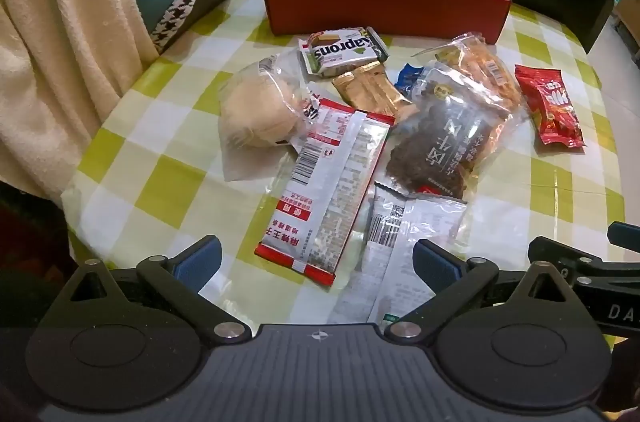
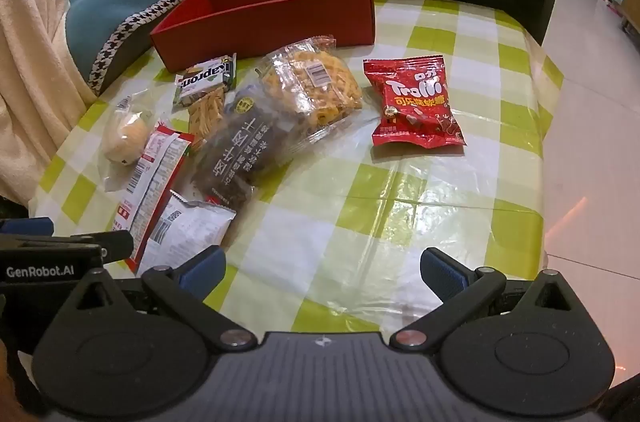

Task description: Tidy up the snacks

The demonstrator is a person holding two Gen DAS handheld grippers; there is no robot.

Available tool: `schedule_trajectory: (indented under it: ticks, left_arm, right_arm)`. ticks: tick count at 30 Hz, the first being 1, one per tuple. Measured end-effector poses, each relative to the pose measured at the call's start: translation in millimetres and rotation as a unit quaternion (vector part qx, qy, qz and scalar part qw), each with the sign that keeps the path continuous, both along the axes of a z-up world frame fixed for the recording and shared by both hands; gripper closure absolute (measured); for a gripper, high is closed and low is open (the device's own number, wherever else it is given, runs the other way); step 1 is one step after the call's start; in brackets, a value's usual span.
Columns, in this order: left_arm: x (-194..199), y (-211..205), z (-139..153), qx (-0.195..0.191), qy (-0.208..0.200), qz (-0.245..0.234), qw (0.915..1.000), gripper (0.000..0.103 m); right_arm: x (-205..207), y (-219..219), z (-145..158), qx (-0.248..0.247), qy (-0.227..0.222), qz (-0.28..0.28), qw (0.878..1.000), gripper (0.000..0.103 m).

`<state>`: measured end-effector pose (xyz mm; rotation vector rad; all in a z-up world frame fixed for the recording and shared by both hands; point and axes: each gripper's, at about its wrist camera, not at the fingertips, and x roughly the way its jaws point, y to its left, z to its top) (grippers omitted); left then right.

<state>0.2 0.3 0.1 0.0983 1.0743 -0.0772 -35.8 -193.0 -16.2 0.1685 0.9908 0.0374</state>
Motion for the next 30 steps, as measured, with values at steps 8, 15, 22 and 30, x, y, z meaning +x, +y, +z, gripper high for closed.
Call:
schedule_trajectory:
  ticks: [8, 15, 22, 30]
  left_arm:
    - [0.0, 1.8, -6.0, 0.007, 0.008, -0.001, 0.9999, 0.001]
    - [-1.6, -3.0, -7.8, 0.009, 0.011, -0.004, 0.9999, 0.002]
    - [-1.0, -4.4, -8.5, 0.01, 0.016, -0.008, 0.9998, 0.002]
    - [0.3, -4.1, -10.0, 0.009, 0.02, -0.01, 0.9997, 0.002]
  right_arm:
    - [1.1, 0.9, -1.5, -0.001, 0.002, 0.0, 1.0, 0.0]
    - [-3.1, 3.2, -6.2, -0.006, 0.004, 0.001, 1.0, 0.0]
    - [3.0, 2.0, -4.4, -0.007, 0.011, 0.005, 1.0, 0.0]
    - [4.1, 3.0, -5.8, -0.007, 0.012, 0.006, 1.0, 0.0]
